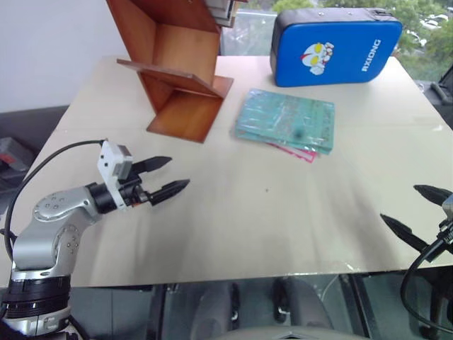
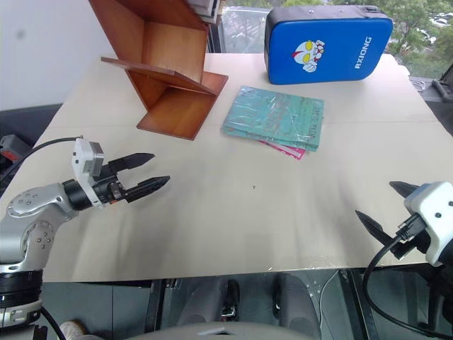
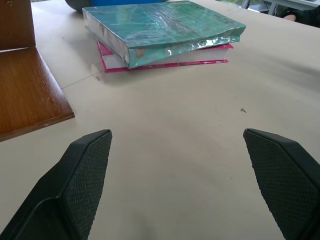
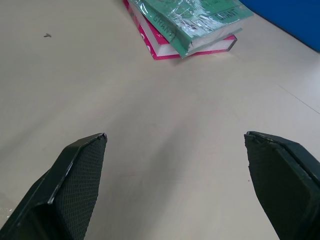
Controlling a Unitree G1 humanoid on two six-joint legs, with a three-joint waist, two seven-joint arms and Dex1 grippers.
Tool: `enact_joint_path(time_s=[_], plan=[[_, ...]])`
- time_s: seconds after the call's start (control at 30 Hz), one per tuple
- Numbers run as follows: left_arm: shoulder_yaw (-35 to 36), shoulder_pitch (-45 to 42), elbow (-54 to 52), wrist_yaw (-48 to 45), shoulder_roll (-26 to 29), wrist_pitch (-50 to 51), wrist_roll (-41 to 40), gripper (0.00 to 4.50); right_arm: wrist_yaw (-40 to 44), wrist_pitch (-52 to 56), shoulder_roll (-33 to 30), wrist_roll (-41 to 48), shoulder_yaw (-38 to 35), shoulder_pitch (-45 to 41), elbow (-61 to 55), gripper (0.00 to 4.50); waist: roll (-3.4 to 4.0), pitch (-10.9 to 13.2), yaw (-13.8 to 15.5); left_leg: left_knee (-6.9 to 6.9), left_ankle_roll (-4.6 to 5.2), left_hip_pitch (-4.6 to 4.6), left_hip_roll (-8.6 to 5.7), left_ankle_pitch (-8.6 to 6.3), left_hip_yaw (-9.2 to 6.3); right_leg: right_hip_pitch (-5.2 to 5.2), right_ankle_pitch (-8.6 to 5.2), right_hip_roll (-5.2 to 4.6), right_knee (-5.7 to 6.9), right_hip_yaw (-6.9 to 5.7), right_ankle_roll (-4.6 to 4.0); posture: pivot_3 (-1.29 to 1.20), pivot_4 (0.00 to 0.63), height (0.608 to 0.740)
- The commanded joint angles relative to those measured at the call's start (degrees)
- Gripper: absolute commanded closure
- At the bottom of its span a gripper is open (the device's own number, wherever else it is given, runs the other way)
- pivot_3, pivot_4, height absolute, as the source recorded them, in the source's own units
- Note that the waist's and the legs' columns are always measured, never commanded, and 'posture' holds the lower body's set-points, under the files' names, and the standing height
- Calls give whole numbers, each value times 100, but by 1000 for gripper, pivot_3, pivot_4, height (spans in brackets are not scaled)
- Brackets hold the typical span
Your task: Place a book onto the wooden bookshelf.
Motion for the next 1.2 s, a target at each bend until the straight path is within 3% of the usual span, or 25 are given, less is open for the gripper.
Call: enact_joint_path(time_s=[0.03,0.13,0.33,0.47,0.57,0.73,0.77,0.9,1.0,1.2], plan=[[43,-148,-144,-68,57,-77,-99,4,-108,52,-146,98,-19,-250,60,249,-1,0,-1,0,0,0,0,0,0,0,0,0,-2,1,0,0,150,738],[-36,-335,-304,-42,0,93,-243,0,-353,299,-248,267,271,-745,164,1123,-7,4,-9,1,2,0,0,-2,3,3,1,2,-10,1,0,0,150,738],[-147,-413,-333,24,-79,124,-259,0,-633,396,-311,178,670,-1203,304,4313,-5,3,-2,-2,1,1,2,-1,-2,5,1,6,-8,0,-2,0,150,738],[-204,-472,-384,105,-155,165,-278,0,-893,428,-343,54,1081,-1699,596,4418,-6,4,-15,-1,1,0,2,-1,3,4,6,10,-12,3,6,0,150,738],[-206,-488,-433,145,-187,190,-303,0,-911,431,-344,100,1251,-1983,818,3561,-6,4,-4,1,2,1,0,-1,6,5,6,10,-12,3,6,0,150,738],[-231,-456,-584,234,-239,236,-347,0,-1130,362,-398,-246,1924,-2656,1367,1160,-6,4,-8,1,2,1,0,0,6,5,13,12,-12,2,17,0,150,738],[-241,-466,-646,274,-264,264,-368,0,-1336,299,-368,-572,2329,-2991,1714,767,-6,4,-9,1,2,2,1,0,4,6,16,14,-11,2,21,0,150,738],[-298,-456,-894,375,-362,324,-427,0,-1899,176,-52,-1298,3246,-4154,2938,767,-13,4,-93,7,2,7,-1,0,24,4,12,15,-11,5,14,0,150,738],[-362,-452,-1057,443,-404,396,-518,0,-2206,62,204,-1673,3556,-4967,4047,1593,-13,5,-95,7,3,9,-2,1,24,5,17,13,-5,5,16,0,150,738],[-326,-453,-1212,487,-364,534,-718,0,-2215,-954,794,-2294,4251,-6182,6087,4394,-11,6,-148,6,1,6,-1,2,25,-2,38,18,1,6,14,0,150,738]])
